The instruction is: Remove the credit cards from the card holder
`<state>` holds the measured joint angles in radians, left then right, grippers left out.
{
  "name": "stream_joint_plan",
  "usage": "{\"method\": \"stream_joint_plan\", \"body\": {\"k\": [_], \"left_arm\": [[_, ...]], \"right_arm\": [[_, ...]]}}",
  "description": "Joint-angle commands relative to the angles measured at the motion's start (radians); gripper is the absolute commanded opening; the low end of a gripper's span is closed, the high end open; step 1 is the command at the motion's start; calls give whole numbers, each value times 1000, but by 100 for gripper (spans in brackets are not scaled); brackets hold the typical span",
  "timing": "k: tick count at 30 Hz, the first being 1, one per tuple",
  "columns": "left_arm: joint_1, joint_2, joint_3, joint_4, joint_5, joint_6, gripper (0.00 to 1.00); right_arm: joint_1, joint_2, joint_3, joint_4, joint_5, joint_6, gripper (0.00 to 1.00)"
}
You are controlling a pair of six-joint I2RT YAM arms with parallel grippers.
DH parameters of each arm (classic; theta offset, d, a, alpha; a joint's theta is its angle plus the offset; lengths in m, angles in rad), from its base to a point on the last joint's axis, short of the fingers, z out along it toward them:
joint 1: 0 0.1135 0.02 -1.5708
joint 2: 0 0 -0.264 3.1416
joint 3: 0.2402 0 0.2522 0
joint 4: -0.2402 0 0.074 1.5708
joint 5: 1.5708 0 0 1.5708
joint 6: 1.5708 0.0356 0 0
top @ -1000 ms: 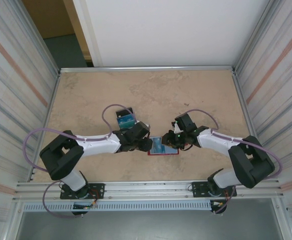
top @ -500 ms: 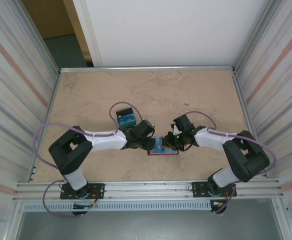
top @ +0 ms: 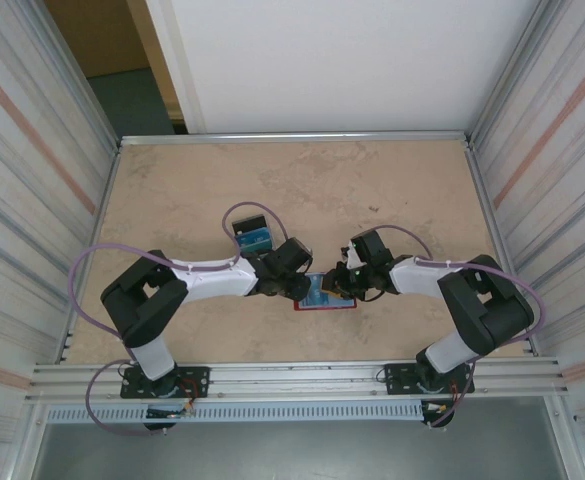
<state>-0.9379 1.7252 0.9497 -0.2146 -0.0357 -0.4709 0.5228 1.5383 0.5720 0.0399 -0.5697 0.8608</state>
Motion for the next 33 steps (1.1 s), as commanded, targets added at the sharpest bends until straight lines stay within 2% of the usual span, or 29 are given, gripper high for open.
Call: {"method": "stream_joint_plan", "body": {"k": [1,9,22,33], "left_arm": [[-2,32,5,-73,4,11,35],[-3,38,6,-74,-2,6,34],[-2,48,7,-83,-13,0,33],[-2,52,9,-83,-11,-5,32]], "right_arm": [[-11,18,-18,49,-45,24,19],[-35,28,-47,94,-61,39,14],[-74,12,-107,231,-127,82,14],[-92,-9,-121,244,-139,81,11]]}}
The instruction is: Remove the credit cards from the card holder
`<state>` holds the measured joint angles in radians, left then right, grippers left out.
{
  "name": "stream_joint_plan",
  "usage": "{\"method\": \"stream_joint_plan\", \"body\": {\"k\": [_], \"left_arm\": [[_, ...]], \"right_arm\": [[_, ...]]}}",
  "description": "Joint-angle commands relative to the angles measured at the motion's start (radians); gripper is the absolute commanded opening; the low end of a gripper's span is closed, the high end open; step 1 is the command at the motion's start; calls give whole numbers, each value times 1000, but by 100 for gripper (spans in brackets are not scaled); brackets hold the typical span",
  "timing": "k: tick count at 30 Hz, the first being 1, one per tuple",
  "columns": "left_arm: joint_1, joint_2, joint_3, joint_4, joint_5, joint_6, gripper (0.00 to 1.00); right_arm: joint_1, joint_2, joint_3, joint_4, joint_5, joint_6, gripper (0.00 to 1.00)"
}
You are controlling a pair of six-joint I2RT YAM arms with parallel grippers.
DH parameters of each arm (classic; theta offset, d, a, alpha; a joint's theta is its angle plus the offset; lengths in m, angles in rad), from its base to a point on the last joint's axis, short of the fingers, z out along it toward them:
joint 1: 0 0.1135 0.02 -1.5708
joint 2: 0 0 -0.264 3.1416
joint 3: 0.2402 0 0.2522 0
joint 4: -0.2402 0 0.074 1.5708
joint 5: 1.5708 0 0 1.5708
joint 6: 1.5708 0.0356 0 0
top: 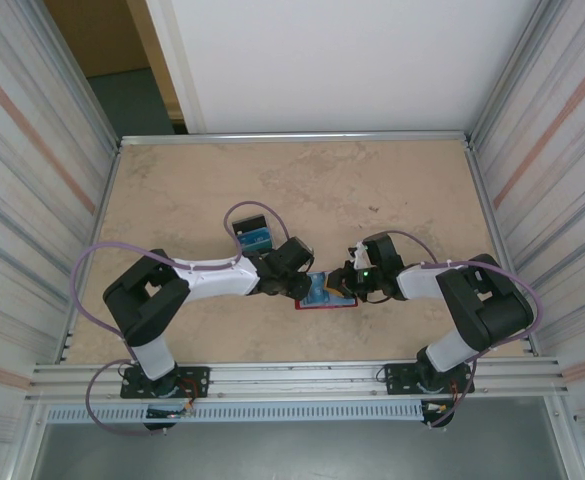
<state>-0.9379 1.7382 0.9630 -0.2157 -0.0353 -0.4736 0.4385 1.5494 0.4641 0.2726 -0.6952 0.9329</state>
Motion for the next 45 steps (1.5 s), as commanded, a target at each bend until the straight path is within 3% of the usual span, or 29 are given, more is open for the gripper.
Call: {"method": "stream_joint_plan", "body": {"k": [1,7,30,45], "left_arm": [[-2,41,-4,-82,-11,-3,32],[-1,40,-7,-82,-11,-7,32],[20,-13,-3,-69,-29,52,33],[6,-58,69,-81,-40,76,38]], "right_arm": [[-10,-20,-15,11,-13,8,10],[-23,-23,-16,-23,2,-17,5],[-55,-108,53,-318,127,-184,2],[-54,-140,91,-413,174,-220,3]]}}
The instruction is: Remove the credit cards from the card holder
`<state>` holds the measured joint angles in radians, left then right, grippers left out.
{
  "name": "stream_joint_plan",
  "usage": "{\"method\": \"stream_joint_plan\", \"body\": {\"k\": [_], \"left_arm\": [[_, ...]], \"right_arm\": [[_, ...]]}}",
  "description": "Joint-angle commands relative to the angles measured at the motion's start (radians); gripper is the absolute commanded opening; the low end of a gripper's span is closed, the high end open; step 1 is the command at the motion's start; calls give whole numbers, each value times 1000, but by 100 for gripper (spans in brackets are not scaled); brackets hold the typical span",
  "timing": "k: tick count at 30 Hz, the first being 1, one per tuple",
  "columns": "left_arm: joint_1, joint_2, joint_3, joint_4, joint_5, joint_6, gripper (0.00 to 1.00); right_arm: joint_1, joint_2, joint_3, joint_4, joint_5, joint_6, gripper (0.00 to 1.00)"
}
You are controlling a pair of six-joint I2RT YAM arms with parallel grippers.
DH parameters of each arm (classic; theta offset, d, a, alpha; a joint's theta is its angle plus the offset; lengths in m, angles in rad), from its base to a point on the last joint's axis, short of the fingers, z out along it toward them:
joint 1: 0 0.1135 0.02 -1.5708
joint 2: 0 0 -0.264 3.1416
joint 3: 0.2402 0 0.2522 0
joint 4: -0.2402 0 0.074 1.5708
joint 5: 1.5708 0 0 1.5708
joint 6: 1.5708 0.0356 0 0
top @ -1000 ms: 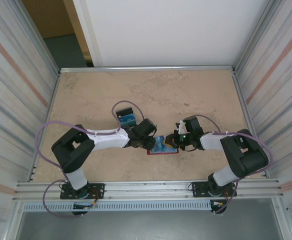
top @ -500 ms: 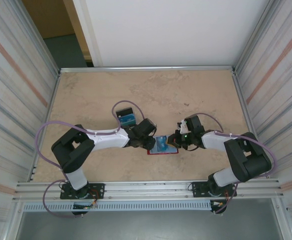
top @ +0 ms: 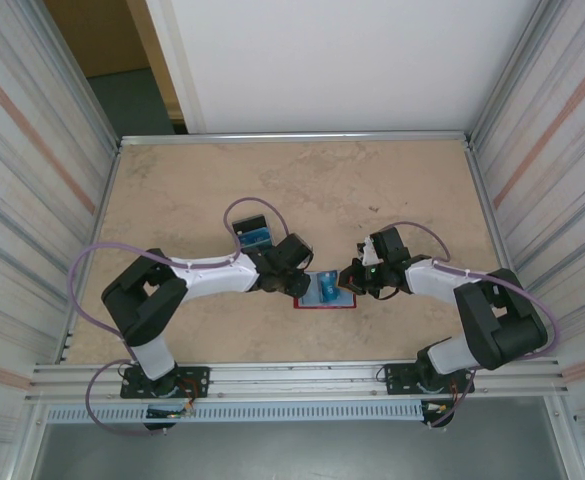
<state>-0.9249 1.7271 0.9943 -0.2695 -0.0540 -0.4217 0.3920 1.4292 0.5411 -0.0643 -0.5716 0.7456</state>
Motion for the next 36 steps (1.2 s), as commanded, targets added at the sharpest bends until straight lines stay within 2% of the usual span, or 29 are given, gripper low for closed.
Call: {"method": "stream_joint_plan", "body": {"k": [1,10,24,36], "left_arm": [[-13,-48,45,-26,-21,28,38],[-45,41,117,-21,-3,50,38],[-54,105,107,17,70,34,22],[-54,121,77,34,85,11,18]], "right_arm": [[-7,-22,15,-81,54,-34,3],[-3,-19,26,-106,68,-41,3],[10,-45,24,-123,79,-22,5],[60,-100,-1,-52,84,39,19]]}}
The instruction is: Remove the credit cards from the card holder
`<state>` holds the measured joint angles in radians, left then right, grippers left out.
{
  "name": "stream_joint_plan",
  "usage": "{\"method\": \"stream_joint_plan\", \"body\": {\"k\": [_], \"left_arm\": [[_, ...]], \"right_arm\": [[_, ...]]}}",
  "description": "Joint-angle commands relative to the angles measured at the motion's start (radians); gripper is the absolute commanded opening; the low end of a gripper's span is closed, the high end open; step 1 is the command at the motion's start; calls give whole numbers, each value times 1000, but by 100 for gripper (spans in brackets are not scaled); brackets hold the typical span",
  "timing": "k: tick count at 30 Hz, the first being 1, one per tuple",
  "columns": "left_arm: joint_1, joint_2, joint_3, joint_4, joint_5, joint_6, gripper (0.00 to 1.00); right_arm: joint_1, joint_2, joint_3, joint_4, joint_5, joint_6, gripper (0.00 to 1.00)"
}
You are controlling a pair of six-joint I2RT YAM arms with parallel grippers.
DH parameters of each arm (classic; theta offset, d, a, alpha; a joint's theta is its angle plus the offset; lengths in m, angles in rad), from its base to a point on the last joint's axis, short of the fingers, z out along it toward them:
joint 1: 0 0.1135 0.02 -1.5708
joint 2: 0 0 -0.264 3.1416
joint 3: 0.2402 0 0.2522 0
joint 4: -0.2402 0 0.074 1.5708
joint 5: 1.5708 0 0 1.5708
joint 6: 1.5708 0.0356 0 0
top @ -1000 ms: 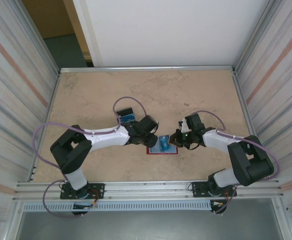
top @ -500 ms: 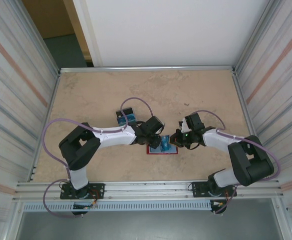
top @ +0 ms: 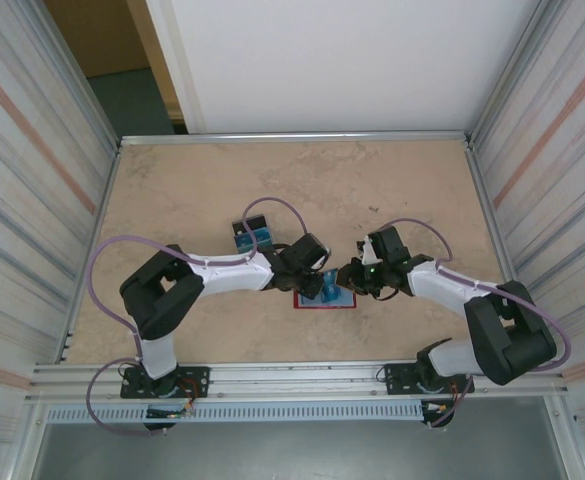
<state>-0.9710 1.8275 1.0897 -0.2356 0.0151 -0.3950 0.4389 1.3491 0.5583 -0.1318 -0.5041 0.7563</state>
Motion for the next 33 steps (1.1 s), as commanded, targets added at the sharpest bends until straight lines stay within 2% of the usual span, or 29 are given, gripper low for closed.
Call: {"method": "stream_joint_plan", "body": {"k": [1,9,16,19,29,33], "left_arm": [[-8,21,-19,1,17,-18,17],[-8,19,-32,11,18,-29,17],[-6,13,-43,17,14,-36,16],[-6,4,-51,21,10,-40,17],[7,-37,-72,27,3,-37,17],[7,-72,-73,30,-8,-34,25]], "right_arm": [[19,-18,-18,22,16,32,20],[44,19,-23,81,23,48,20],[47,63,-20,101,37,45,13],[46,58,-6,49,86,29,7],[45,-55,43,-162,225,-69,5],[46,-120,55,-198,246,-105,4]]}}
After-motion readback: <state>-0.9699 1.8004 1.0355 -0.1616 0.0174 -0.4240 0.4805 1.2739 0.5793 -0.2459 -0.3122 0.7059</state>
